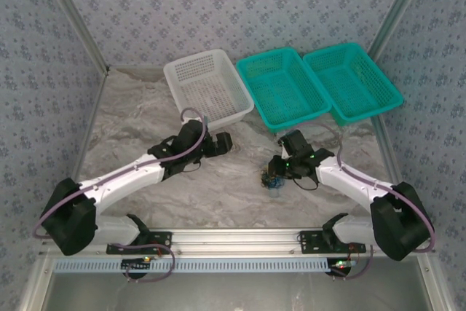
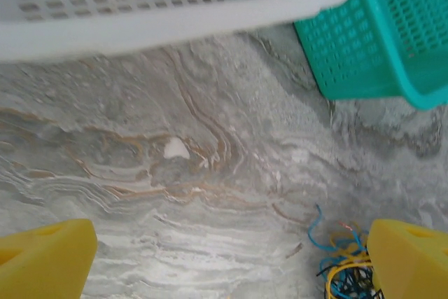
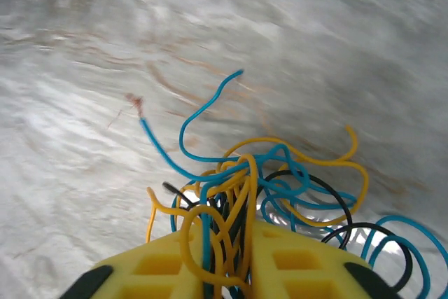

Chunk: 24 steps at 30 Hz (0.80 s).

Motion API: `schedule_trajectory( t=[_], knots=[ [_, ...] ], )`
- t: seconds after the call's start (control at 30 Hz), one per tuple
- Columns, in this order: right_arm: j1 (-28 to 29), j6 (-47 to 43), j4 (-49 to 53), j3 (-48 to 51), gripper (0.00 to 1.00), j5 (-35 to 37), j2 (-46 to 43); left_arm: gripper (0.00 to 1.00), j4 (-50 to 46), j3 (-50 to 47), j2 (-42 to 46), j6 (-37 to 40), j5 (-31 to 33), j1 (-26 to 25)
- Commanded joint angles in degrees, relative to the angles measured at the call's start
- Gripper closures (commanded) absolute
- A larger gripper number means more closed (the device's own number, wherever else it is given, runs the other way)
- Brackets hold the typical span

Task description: Untangle the cables

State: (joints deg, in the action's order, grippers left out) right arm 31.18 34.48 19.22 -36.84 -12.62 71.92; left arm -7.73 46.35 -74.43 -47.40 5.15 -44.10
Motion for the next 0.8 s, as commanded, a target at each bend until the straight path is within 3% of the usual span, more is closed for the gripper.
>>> schedule_trajectory(
  t=[0.0,0.2,0.37,0.77],
  knots=[
    [0.2,-0.8,-13.5,1.0,0.86,-8.2,1.2,0.01,2.8,1.6,-1.2,0.2,-4.4,-0.6],
    [-1.0,-1.0,-25.4,2.7,0.92,-15.7,5.1,0.01,6.5,1.0,-3.7,3.0,-12.1,-0.5],
    [-4.4,-0.4,-32.2,4.6,0.94,-21.6,8.2,0.11,13.1,-1.0,-7.3,3.9,-21.8,-0.6],
    [-9.1,-0.7,-33.7,6.5,0.95,-26.8,10.3,0.51,15.7,-0.7,-14.9,2.5,-30.7,-0.8]
  ],
)
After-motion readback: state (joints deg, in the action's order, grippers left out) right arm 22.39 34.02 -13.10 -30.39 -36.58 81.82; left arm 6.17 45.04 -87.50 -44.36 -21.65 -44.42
